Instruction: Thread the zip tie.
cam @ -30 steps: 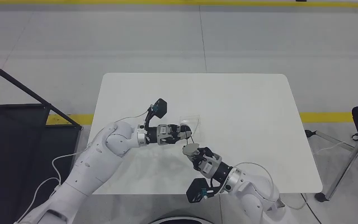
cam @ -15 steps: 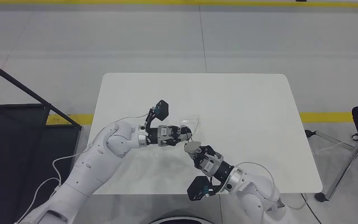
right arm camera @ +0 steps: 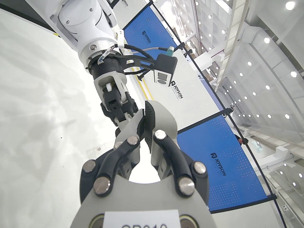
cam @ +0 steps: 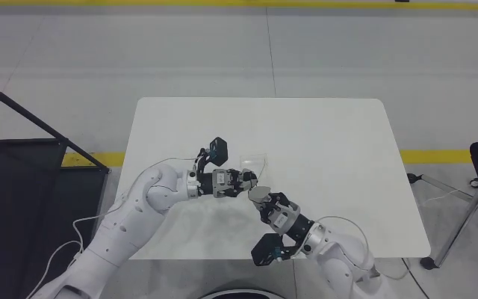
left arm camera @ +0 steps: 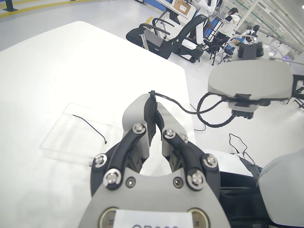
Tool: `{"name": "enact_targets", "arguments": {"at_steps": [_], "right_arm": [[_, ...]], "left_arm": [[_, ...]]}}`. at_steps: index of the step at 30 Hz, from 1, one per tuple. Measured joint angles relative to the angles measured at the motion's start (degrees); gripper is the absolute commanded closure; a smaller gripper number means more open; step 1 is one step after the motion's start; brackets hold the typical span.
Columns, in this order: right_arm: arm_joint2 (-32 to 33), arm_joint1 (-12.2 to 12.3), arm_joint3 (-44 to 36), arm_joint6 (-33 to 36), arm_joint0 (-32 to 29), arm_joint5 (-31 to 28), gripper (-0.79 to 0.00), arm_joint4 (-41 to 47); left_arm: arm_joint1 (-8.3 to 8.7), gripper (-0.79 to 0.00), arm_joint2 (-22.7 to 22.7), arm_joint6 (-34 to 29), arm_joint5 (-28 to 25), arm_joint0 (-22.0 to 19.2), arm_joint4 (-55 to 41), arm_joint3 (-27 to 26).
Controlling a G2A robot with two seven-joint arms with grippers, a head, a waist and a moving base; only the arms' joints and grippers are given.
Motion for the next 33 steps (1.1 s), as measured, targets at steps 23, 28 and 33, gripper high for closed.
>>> {"name": "enact_targets", "arguments": {"at_steps": [23,28,33], "right_arm": [[1.50,0.05,0.38,-4.70,-2.12,8.90,0.000,2.83],[1.04,0.02,0.43,-3.78,-1.93,8.95,0.000,1.75],[0.81,0.04,0.49,-3.34,-1.69,8.34,0.000,0.97]], "left_arm": [[-0.27,0.000,1.40,0.65,-2.59,0.11,2.61,0.11],[-0.31,0.000,1.92,-0.63,-2.57,-0.39,0.59,0.35],[-0.22,0.000,2.06,-1.32,-2.69,-0.62,-1.86,0.37]]}}
